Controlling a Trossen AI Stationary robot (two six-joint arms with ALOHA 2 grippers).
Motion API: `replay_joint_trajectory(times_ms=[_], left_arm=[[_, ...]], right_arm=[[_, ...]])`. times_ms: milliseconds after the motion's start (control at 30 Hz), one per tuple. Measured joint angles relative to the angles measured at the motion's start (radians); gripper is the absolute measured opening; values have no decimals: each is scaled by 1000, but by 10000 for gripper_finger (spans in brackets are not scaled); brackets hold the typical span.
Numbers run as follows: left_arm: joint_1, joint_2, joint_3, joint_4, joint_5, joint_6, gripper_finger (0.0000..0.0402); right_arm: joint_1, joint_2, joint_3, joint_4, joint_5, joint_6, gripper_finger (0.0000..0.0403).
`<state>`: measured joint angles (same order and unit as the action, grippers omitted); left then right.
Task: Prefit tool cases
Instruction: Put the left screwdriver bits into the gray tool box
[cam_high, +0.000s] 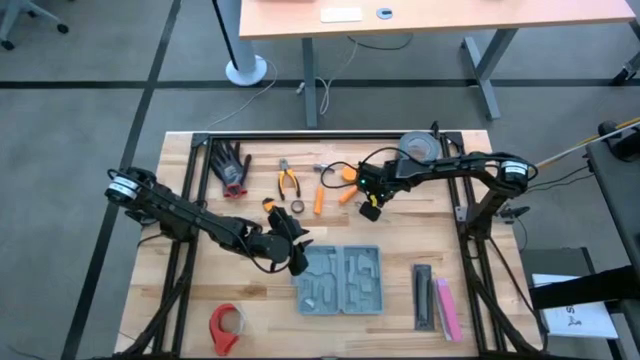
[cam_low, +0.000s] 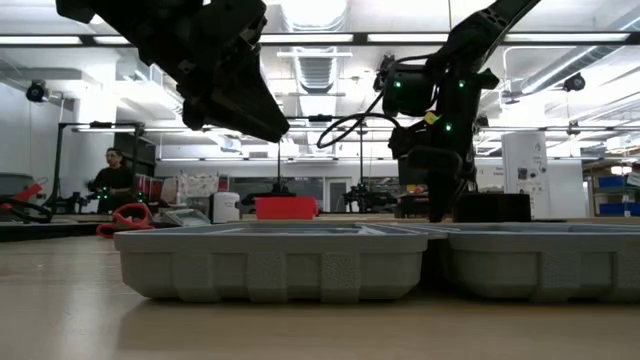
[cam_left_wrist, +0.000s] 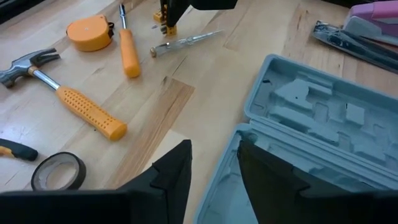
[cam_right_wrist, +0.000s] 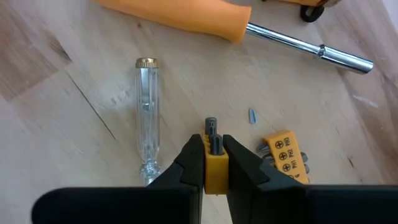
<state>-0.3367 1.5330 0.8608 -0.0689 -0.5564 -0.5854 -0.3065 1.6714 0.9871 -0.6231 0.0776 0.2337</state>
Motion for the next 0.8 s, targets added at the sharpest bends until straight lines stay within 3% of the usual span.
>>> replay_joint_trajectory(times_ms=[400,800], left_arm=[[0,0,0,0,77,-1,122],[0,0,0,8,77,-1,123]], right_arm=[[22,-138,8,-61,-150,49,21],[275,-242,8,-83,-290,185,26]])
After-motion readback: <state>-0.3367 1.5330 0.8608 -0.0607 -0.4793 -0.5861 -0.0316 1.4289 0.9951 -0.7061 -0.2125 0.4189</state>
